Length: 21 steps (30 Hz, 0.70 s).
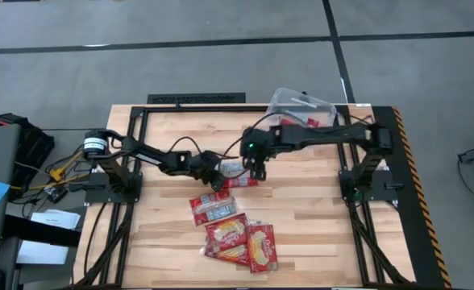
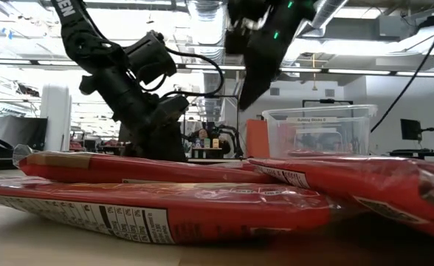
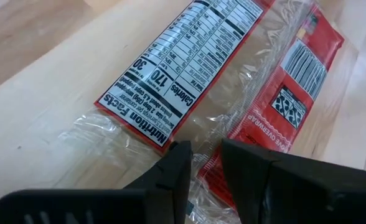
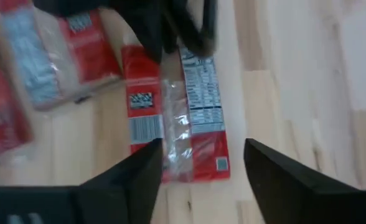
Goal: Sort popcorn bags into baskets
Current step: Put the red popcorn bag into the transparent bin
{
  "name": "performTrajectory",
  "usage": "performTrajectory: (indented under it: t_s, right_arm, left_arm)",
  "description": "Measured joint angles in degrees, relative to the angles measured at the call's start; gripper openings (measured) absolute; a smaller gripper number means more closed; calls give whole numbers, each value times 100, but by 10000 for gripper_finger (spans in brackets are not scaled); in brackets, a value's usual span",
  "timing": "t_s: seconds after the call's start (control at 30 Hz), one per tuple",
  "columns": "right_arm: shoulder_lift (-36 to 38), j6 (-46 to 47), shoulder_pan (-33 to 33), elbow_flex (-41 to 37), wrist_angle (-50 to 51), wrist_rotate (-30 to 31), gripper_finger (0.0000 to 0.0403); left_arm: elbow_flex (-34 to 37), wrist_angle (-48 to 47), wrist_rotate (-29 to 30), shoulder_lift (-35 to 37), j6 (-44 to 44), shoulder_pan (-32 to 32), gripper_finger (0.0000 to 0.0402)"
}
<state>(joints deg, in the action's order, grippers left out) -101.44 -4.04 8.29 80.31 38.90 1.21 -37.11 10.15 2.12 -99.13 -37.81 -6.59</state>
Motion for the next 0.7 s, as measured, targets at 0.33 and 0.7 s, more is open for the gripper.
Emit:
performTrajectory:
  t_s: [0.33,0.7]
  right_arm:
    - [-1158,-487,466,2,-327,-629,306]
    - [-1836,-548,505,41,-331,-1527,261]
  left_arm:
    - [14,68,110,-9,-108,11,87]
    - [25,141,275,-15,-106,15,87]
